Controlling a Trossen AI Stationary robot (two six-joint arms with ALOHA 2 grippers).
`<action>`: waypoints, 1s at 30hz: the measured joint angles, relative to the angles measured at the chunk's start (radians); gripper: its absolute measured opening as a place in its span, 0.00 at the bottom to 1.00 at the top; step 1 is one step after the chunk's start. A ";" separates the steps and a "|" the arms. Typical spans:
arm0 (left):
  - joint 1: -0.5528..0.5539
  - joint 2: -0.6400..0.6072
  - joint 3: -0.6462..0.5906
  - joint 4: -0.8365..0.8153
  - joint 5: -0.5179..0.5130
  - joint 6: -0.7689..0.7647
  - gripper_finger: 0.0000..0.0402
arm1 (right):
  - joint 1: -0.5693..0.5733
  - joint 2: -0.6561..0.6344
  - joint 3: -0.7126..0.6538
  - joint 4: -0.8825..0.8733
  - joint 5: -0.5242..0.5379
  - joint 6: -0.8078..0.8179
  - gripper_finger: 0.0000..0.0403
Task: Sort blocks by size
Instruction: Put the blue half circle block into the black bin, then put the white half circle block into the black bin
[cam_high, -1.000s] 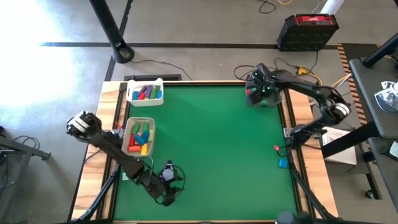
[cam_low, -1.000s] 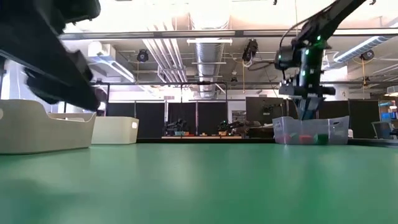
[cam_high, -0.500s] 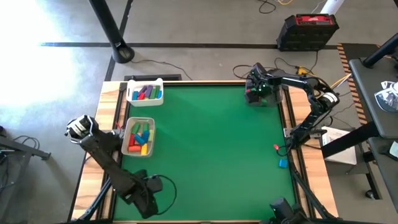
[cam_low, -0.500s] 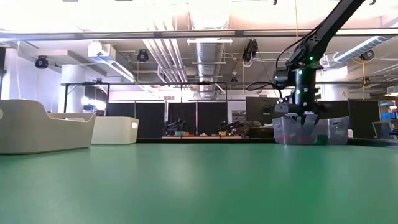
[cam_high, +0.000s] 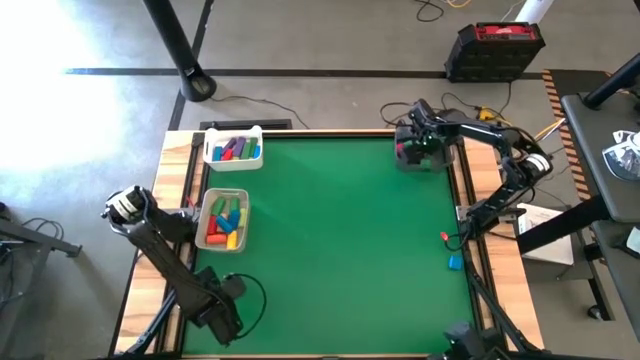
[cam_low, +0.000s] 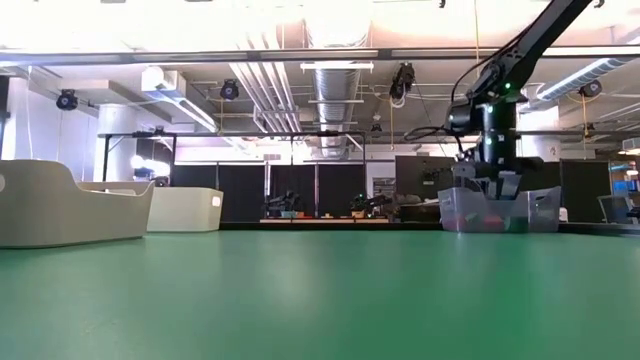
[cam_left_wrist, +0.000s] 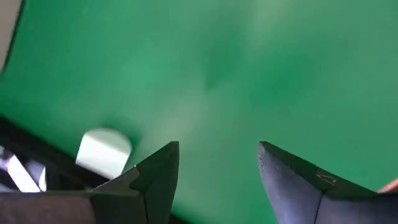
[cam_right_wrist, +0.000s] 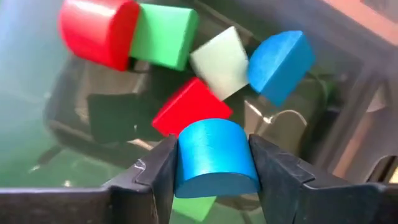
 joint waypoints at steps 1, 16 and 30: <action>0.002 0.000 -0.012 -0.001 0.022 -0.008 0.50 | 0.000 0.008 0.000 -0.002 0.012 -0.003 0.41; 0.004 -0.001 -0.047 -0.036 0.146 -0.025 0.50 | 0.025 0.120 0.010 0.001 -0.035 -0.053 0.42; 0.071 -0.027 -0.047 -0.140 0.296 0.016 0.50 | 0.033 0.033 0.009 -0.005 -0.027 -0.096 0.68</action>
